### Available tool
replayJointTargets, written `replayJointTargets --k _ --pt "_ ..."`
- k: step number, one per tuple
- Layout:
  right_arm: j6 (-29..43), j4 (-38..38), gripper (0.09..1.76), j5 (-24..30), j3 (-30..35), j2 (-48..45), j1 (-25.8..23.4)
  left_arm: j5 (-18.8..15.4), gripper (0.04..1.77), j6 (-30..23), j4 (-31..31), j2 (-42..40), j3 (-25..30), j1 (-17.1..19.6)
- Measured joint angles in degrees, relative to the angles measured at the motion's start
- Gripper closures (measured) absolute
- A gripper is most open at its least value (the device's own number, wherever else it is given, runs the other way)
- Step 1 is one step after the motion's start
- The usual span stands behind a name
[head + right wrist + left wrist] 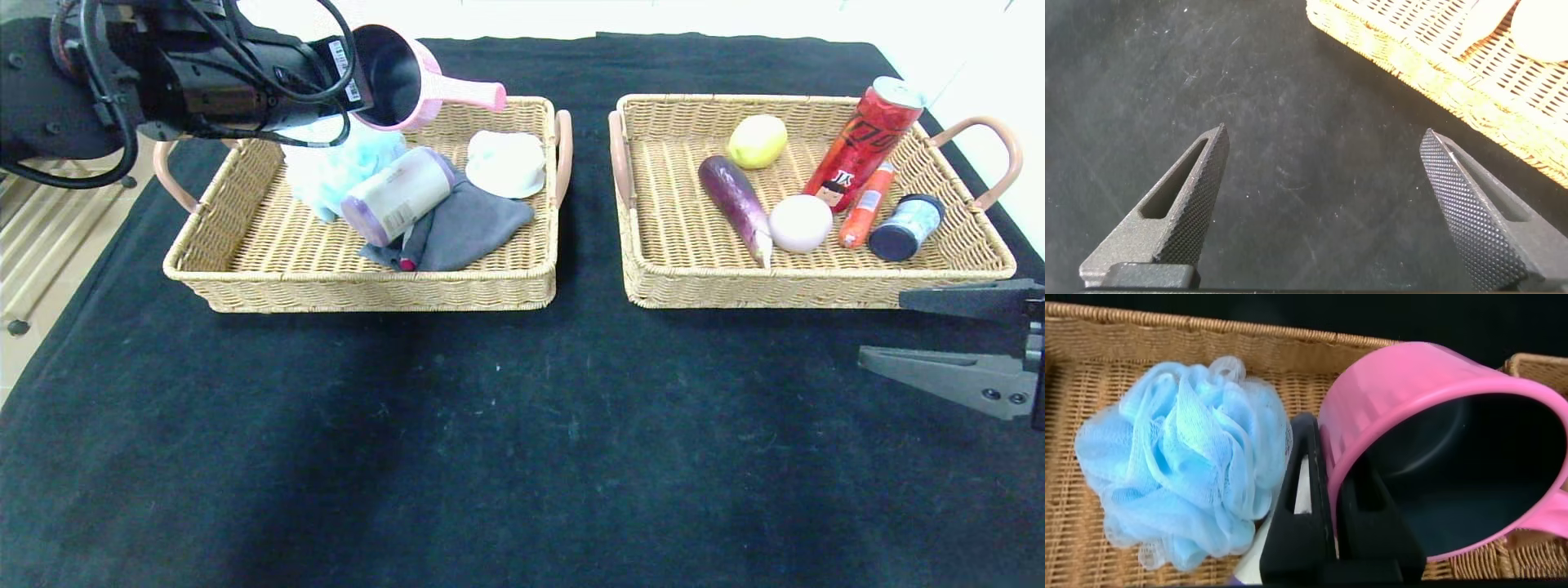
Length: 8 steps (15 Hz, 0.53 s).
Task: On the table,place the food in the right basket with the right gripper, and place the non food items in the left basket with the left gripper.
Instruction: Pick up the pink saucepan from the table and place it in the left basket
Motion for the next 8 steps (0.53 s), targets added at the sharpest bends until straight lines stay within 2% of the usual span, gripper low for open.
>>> replayJointTargets --k 8 --pt "-0.1 0.02 0.14 -0.06 0.11 0.05 0.0 -0.49 1.65 2.65 -2.8 1.6 0.11 1.16"
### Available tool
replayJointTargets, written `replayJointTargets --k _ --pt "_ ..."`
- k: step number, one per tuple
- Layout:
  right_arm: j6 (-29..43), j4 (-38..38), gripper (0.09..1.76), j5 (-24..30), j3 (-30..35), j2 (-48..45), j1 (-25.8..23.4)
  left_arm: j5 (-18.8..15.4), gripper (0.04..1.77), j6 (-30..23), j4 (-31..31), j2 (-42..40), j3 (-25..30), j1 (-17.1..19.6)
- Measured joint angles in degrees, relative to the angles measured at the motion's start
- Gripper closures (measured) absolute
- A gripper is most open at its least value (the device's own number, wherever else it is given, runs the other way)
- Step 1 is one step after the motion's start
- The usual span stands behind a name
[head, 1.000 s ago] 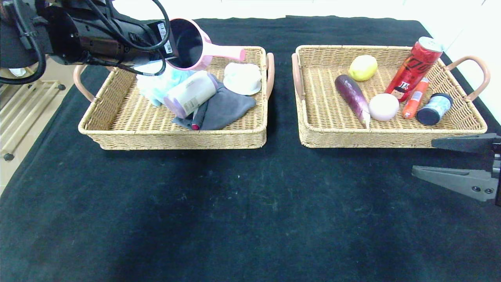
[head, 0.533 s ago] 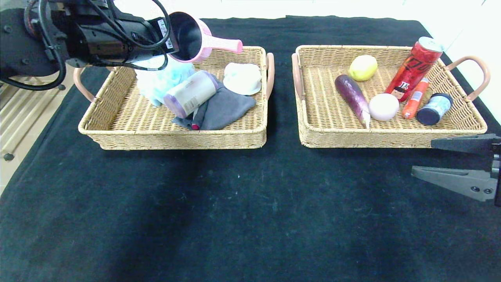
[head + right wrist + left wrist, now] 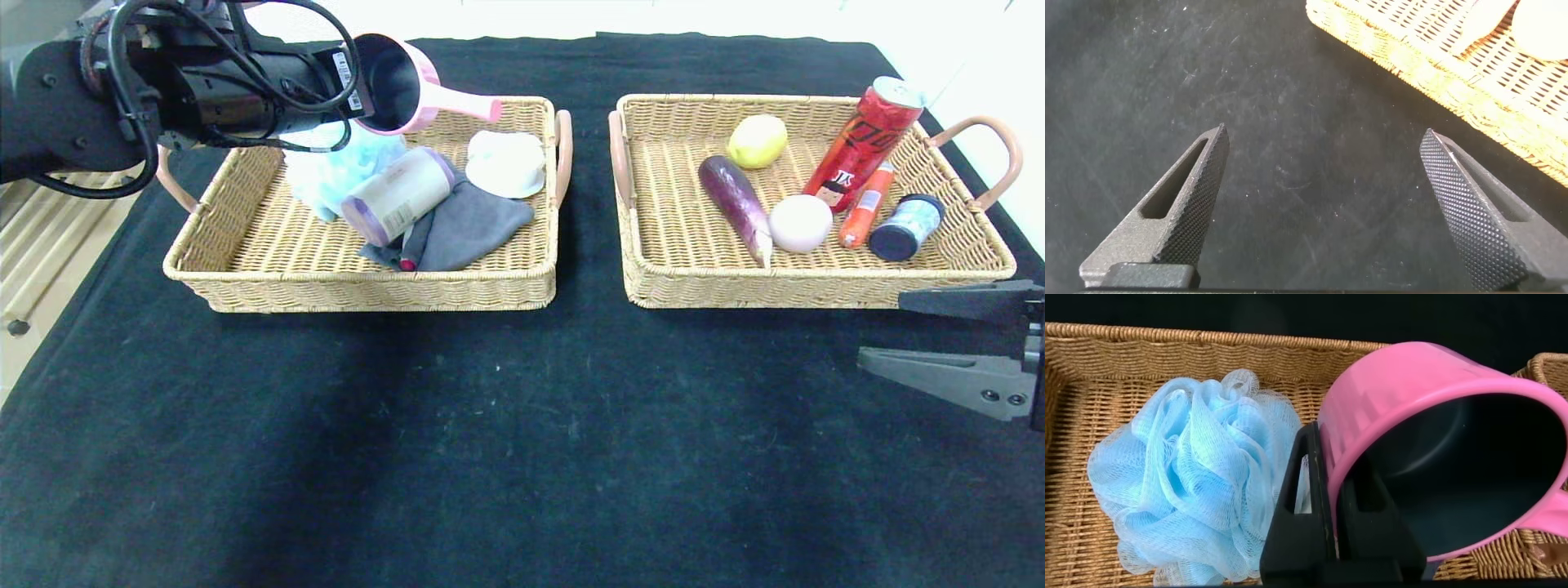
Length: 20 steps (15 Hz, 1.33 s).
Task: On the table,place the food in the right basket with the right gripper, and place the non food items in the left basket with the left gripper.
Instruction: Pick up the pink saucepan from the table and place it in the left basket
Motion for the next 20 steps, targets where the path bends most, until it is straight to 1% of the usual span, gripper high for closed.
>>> replayJointTargets --k 1,2,3,5,7,9,10,12,15,18,20 --pt "-0.01 0.0 0.14 0.02 0.0 0.0 0.0 -0.02 1.65 0.06 0.0 0.06 0.0 0.04" --pt "-0.01 0.0 0.14 0.02 0.0 0.0 0.0 -0.06 1.53 0.35 0.0 0.09 0.0 0.11" --pt "0.0 0.0 0.14 0.02 0.0 0.0 0.0 -0.06 1.35 0.59 -0.02 0.09 0.0 0.13" --pt "-0.01 0.0 0.14 0.06 0.05 0.0 0.0 -0.09 1.06 0.67 -0.06 0.09 0.0 0.15" --pt "0.0 0.02 0.14 0.05 0.07 0.0 0.0 -0.09 0.85 0.69 0.0 0.09 0.0 0.2" --pt "-0.06 0.0 0.14 0.05 0.13 0.0 0.0 -0.09 0.68 0.69 0.07 0.09 0.0 0.24" --pt "-0.06 0.0 0.14 0.06 0.16 0.0 0.0 -0.15 0.61 0.91 0.39 0.09 0.0 0.24" --pt "-0.09 0.02 0.14 0.05 0.18 0.02 0.0 -0.13 0.49 3.1 1.13 0.06 0.26 0.22" --pt "-0.11 0.02 0.14 0.06 0.18 0.02 0.0 -0.09 0.37 4.06 1.82 -0.16 0.52 0.02" --pt "-0.09 0.0 0.14 0.06 0.18 0.02 0.0 0.0 0.28 4.5 6.95 -1.24 0.56 -0.22" --pt "-0.09 0.02 0.14 0.06 0.18 0.0 0.0 0.0 0.24 5.51 12.01 -2.56 0.67 -0.68"
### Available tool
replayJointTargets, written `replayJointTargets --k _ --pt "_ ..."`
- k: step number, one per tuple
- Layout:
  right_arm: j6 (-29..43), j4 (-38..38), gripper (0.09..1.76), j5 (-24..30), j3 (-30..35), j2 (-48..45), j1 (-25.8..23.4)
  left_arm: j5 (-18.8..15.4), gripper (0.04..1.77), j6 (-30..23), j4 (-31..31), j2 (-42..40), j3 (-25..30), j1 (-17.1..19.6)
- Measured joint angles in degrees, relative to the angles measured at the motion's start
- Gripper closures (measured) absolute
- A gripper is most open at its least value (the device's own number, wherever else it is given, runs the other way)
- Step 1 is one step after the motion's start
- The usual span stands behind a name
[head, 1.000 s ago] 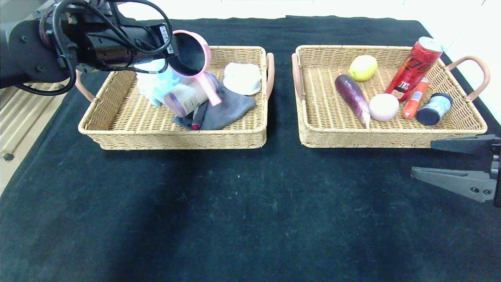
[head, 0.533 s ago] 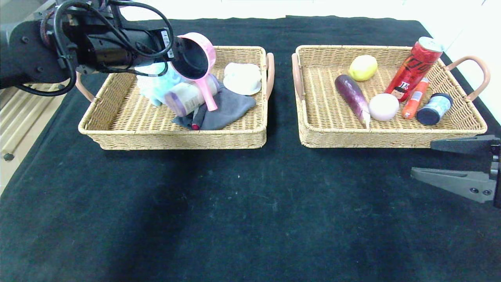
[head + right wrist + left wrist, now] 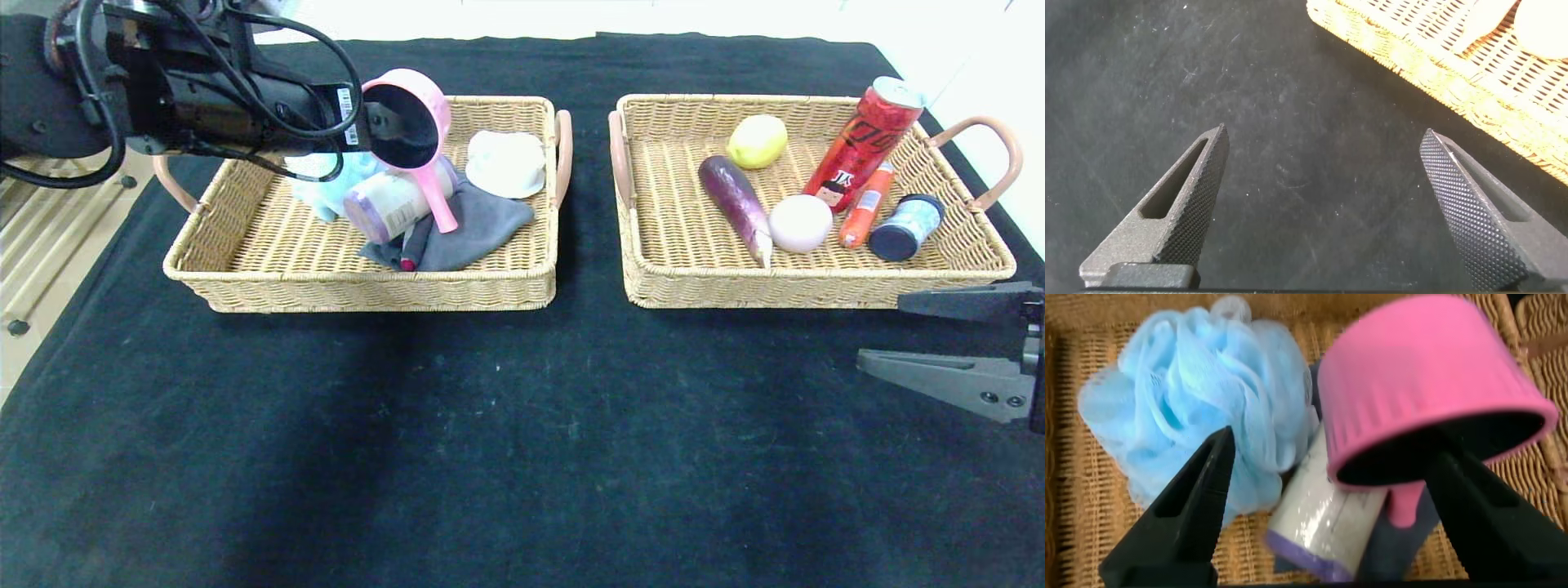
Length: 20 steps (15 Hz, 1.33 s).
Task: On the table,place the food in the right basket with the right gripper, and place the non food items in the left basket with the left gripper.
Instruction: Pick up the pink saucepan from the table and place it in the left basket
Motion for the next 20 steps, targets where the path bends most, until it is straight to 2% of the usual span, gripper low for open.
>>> replayJointTargets --k 8,11,15,20 --pt "0.3 0.0 0.14 -0.09 0.0 -0.2 -0.06 1.16 0.15 2.88 14.4 -7.83 0.29 -4.13" --pt "0.72 -0.02 0.14 -0.5 -0.05 0.06 -1.19 2.23 0.13 4.27 16.25 -10.84 2.32 -5.51" --pt "3.58 -4.53 0.14 -3.73 0.01 0.52 -3.36 1.79 0.12 7.07 16.04 -15.71 10.0 -6.07" --pt "6.1 -11.98 0.14 -16.41 5.4 -0.2 -4.58 1.13 0.11 10.91 11.92 -25.31 25.76 -8.58"
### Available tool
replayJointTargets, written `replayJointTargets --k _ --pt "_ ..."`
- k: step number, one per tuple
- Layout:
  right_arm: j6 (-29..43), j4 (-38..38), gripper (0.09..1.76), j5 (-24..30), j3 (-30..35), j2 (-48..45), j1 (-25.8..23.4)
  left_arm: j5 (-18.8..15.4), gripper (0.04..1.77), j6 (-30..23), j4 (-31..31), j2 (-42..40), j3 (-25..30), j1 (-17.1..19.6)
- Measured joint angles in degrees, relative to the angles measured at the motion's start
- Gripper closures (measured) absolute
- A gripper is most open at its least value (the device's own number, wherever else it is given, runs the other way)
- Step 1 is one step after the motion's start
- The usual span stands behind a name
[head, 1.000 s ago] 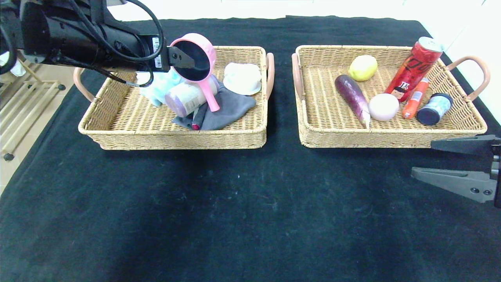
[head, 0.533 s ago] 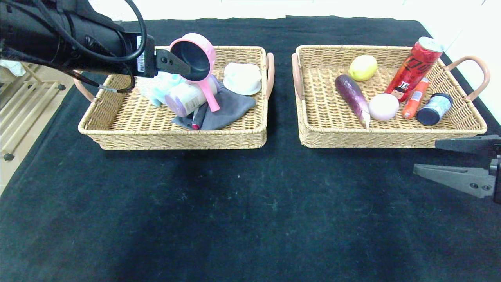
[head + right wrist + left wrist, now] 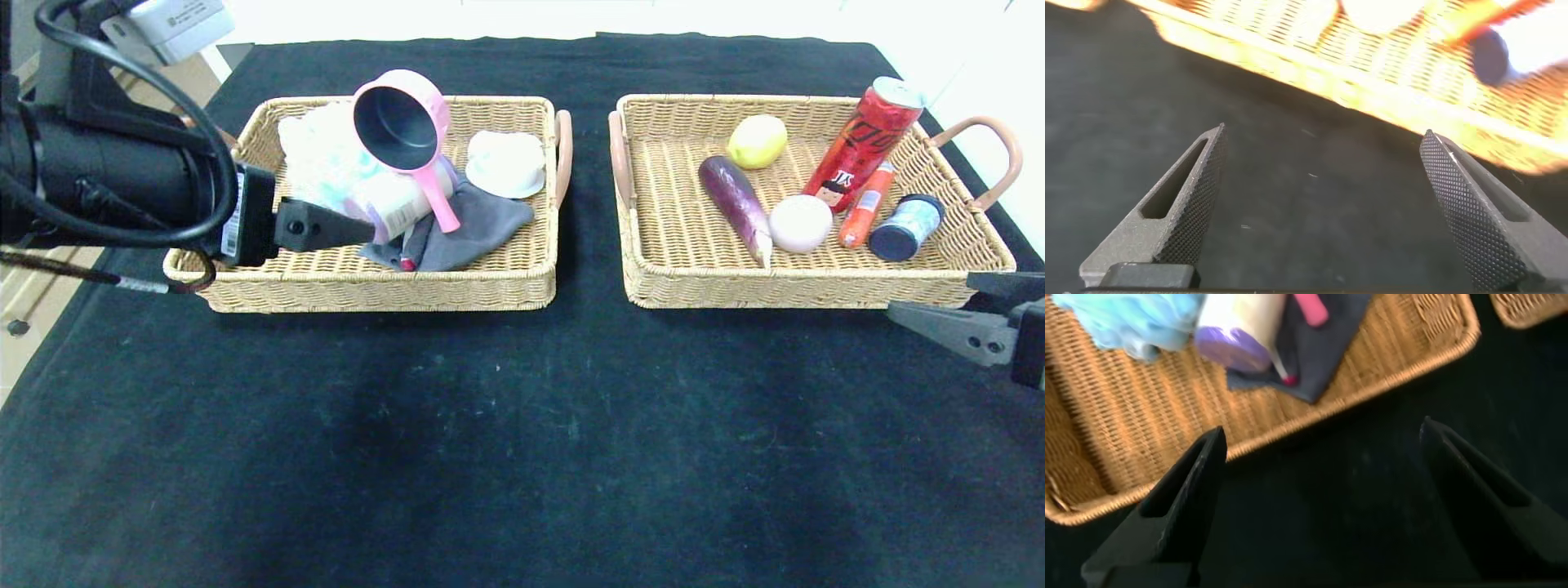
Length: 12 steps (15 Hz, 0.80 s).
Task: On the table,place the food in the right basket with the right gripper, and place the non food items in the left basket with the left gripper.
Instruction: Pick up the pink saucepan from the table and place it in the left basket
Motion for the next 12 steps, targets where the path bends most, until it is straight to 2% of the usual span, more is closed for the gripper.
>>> replayJointTargets --k 3,7,10,12 --pt "2.01 -5.86 0.14 -2.34 5.11 -2.69 -1.69 0.68 0.11 0.52 -7.28 -7.33 11.8 -2.45" --pt "6.61 -6.5 0.14 -2.36 8.97 -10.67 -3.05 1.49 0.1 0.66 -14.53 -19.37 26.77 -3.41" --pt "7.35 -2.28 0.14 -2.07 11.51 -19.59 -3.18 2.62 0.1 0.71 -15.56 -30.21 34.74 -3.57" --pt "7.5 4.25 0.14 -1.84 12.21 -26.54 -2.99 3.88 0.1 1.4 -15.49 -37.66 39.23 -2.95"
